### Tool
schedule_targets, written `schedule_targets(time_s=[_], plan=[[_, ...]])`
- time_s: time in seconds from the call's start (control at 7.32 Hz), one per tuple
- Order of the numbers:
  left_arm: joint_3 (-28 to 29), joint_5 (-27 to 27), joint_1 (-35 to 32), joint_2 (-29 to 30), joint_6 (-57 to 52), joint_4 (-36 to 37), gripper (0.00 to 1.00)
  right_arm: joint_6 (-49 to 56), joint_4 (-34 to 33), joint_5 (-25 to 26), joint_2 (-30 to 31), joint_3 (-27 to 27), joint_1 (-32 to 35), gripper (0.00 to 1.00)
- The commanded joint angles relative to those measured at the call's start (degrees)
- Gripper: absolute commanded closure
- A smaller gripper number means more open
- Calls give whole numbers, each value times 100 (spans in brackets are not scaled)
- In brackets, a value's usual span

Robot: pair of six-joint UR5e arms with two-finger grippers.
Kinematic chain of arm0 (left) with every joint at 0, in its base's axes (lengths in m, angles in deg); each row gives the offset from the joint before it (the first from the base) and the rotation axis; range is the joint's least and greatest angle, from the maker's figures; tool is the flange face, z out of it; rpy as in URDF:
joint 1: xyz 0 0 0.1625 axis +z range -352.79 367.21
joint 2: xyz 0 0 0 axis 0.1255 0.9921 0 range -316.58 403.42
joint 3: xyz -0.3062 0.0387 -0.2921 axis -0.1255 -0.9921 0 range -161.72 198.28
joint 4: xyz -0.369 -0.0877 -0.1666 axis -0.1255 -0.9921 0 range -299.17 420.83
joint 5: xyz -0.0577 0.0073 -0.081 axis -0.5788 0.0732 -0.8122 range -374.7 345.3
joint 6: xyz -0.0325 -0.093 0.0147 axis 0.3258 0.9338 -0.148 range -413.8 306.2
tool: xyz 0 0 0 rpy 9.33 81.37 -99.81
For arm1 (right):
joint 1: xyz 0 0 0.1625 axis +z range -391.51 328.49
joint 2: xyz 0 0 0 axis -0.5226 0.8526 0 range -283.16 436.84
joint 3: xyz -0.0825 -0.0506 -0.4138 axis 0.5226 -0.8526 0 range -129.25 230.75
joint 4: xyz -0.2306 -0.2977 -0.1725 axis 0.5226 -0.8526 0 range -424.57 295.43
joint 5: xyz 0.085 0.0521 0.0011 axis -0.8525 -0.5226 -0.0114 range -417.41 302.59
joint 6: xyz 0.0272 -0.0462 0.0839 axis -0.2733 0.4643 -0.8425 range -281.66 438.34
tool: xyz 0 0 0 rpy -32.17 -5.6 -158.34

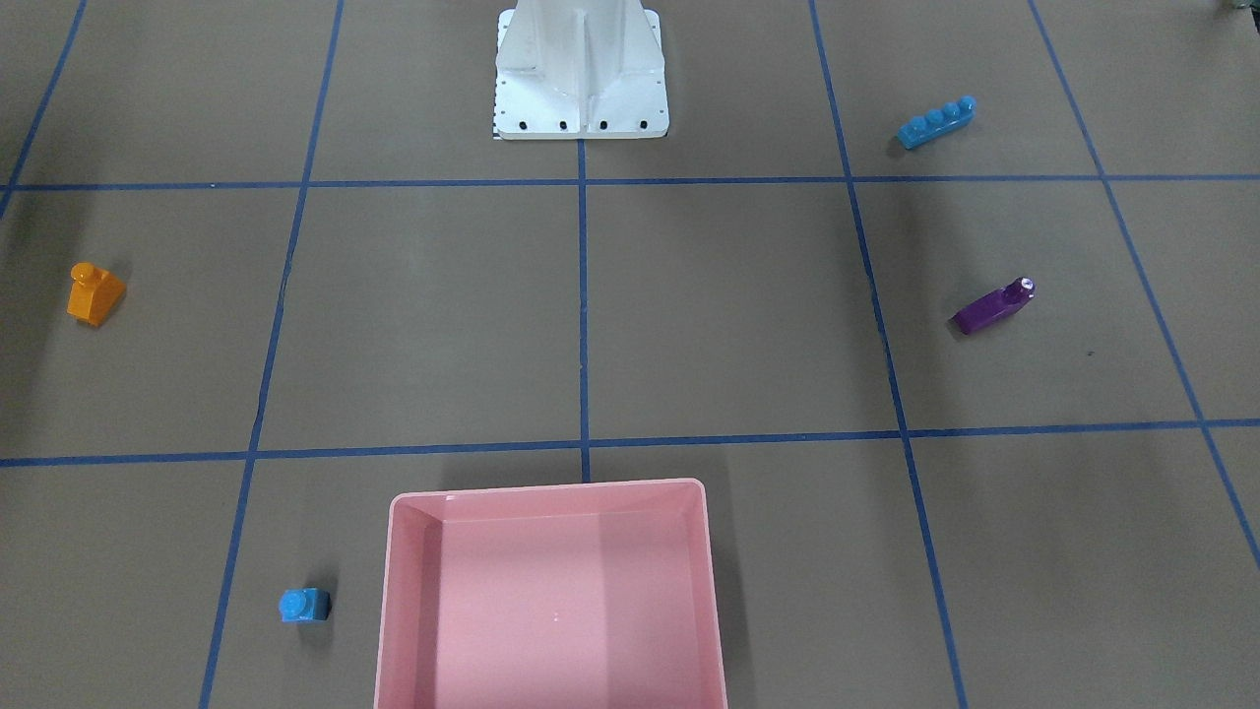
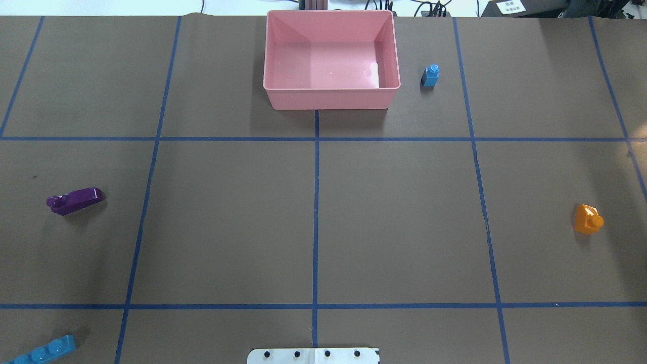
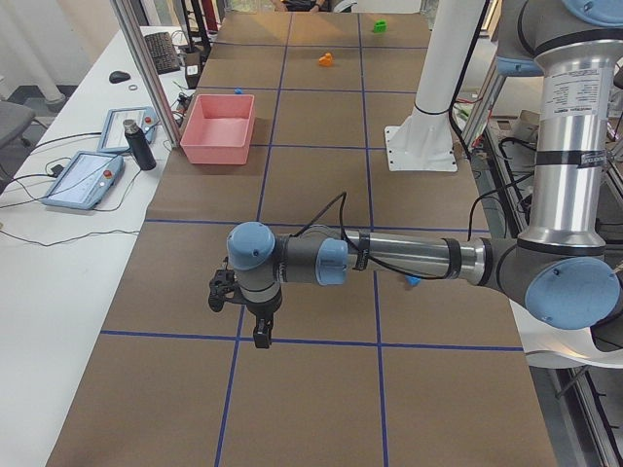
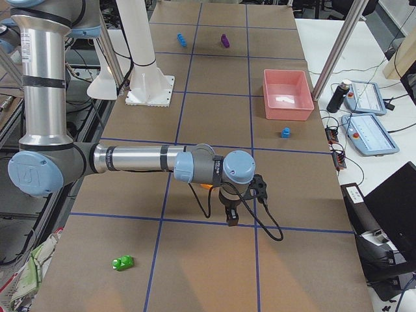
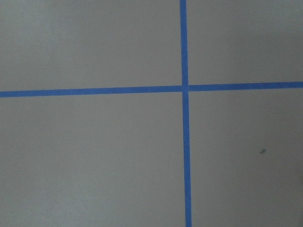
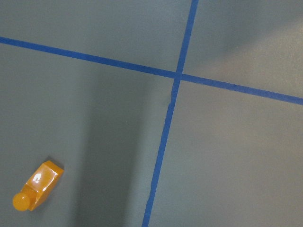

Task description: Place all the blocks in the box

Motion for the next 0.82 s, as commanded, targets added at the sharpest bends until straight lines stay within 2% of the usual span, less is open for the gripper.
schedule_targets(time_s=[0.0,0.27,0.55,0.68], plan=[[-3,-4,-2,-2,0,0,0,8,0,0,-8,21,0,0],[-20,13,15,120,17,18,0,-9,9,-9,-113,74,0,0],[-326,5,68,147,70,-43,0,-27,9,-17,-289,144,-78,0],[-467,-13,347,139,70,-104,0,-244,9,-35,-455,223,-262,0]])
